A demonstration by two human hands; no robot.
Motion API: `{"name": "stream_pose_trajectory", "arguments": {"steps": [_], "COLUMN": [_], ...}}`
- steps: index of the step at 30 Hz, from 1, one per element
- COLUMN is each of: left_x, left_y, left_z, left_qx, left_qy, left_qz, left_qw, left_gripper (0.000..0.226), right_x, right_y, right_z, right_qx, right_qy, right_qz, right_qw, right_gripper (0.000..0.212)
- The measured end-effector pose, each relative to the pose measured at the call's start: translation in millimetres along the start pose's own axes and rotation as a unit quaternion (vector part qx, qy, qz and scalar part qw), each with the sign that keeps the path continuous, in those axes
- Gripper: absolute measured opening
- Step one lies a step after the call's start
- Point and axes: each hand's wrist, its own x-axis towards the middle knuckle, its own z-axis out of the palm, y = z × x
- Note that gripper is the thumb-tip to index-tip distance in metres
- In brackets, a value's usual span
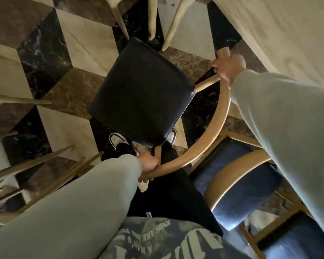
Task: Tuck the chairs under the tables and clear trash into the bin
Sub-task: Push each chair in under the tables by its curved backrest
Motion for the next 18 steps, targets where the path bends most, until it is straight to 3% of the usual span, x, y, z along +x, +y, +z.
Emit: {"name": "stream_pose_trajectory", "arguments": {"steps": [4,10,13,18], "left_x": [-2,0,-4,-17], "left_y": [-22,-35,-26,-3], "left_z": [1,-36,-65,-112], "left_qx": [0.06,0.181,0.254,0.369], "left_qy": [0.01,0.065,0.088,0.177], "left_qz": [-0.007,-0.012,-0.022,0.02], "left_qw": [0.998,0.981,0.963,0.912], "left_gripper": [0.036,0.044,0.05,0.032], "right_x": [-18,-61,-84,-112], "right_y": [36,80,103,133], "right_z": [-1,-11,-14,-14], "right_qx": [0.014,0.072,0.084,0.171], "right_qy": [0.038,0.113,0.154,0.169], "right_qz": [-0.003,0.073,0.13,0.184], "right_qw": [0.999,0.988,0.976,0.953], "right_gripper": [0.038,0.033,0.039,0.041]}}
